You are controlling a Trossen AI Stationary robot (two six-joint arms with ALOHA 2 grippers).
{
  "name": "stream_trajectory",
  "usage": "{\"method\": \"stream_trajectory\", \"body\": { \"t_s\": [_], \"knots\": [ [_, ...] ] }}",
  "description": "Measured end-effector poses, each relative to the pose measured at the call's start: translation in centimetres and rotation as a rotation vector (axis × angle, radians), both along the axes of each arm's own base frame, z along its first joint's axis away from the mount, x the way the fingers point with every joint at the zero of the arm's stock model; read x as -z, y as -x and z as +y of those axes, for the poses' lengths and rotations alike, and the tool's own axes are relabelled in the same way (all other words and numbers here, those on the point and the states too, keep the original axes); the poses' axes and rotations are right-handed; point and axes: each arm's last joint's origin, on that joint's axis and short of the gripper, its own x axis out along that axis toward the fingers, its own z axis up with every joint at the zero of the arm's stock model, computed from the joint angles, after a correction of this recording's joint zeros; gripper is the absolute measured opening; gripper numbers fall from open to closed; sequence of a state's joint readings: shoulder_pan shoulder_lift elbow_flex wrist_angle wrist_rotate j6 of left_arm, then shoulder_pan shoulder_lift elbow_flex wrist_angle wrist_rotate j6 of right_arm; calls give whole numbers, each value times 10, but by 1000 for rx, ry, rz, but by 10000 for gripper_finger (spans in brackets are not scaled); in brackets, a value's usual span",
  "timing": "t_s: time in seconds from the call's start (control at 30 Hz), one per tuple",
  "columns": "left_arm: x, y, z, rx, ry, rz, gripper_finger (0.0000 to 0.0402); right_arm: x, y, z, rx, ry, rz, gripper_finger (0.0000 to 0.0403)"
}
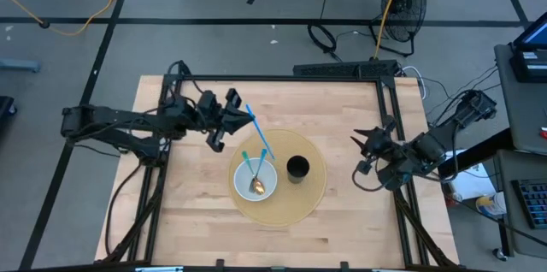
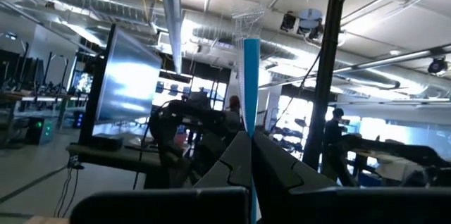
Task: Pick & Place Utensil
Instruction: Put the blue straw into the black cup on the brown mat
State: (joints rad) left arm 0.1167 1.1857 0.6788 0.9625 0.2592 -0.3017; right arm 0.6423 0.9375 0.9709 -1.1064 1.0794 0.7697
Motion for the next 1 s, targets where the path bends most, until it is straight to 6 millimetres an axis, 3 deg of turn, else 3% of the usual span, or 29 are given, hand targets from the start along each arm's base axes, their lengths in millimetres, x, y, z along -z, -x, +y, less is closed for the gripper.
{"method": "stream_trajectory", "body": {
  "t_s": [0.2, 0.33, 0.5, 0.73, 1.0],
  "knots": [
    [9, -13, -2, 3, 17, -34, 2, 13, 17, -12, -67, -75, -93, 92],
    [6, -22, -1, 0, 21, -37, 5, 4, 24, -18, -244, -153, -204, 85],
    [2, -46, -7, 23, 14, -28, 4, -1, 34, -28, -484, -132, -428, 70],
    [1, -77, -18, 57, 1, -2, 4, 39, 39, -35, -576, -123, -526, 46],
    [12, -88, -20, -65, -35, 132, 7, 73, 40, -36, -574, -133, -573, 28]
  ]
}}
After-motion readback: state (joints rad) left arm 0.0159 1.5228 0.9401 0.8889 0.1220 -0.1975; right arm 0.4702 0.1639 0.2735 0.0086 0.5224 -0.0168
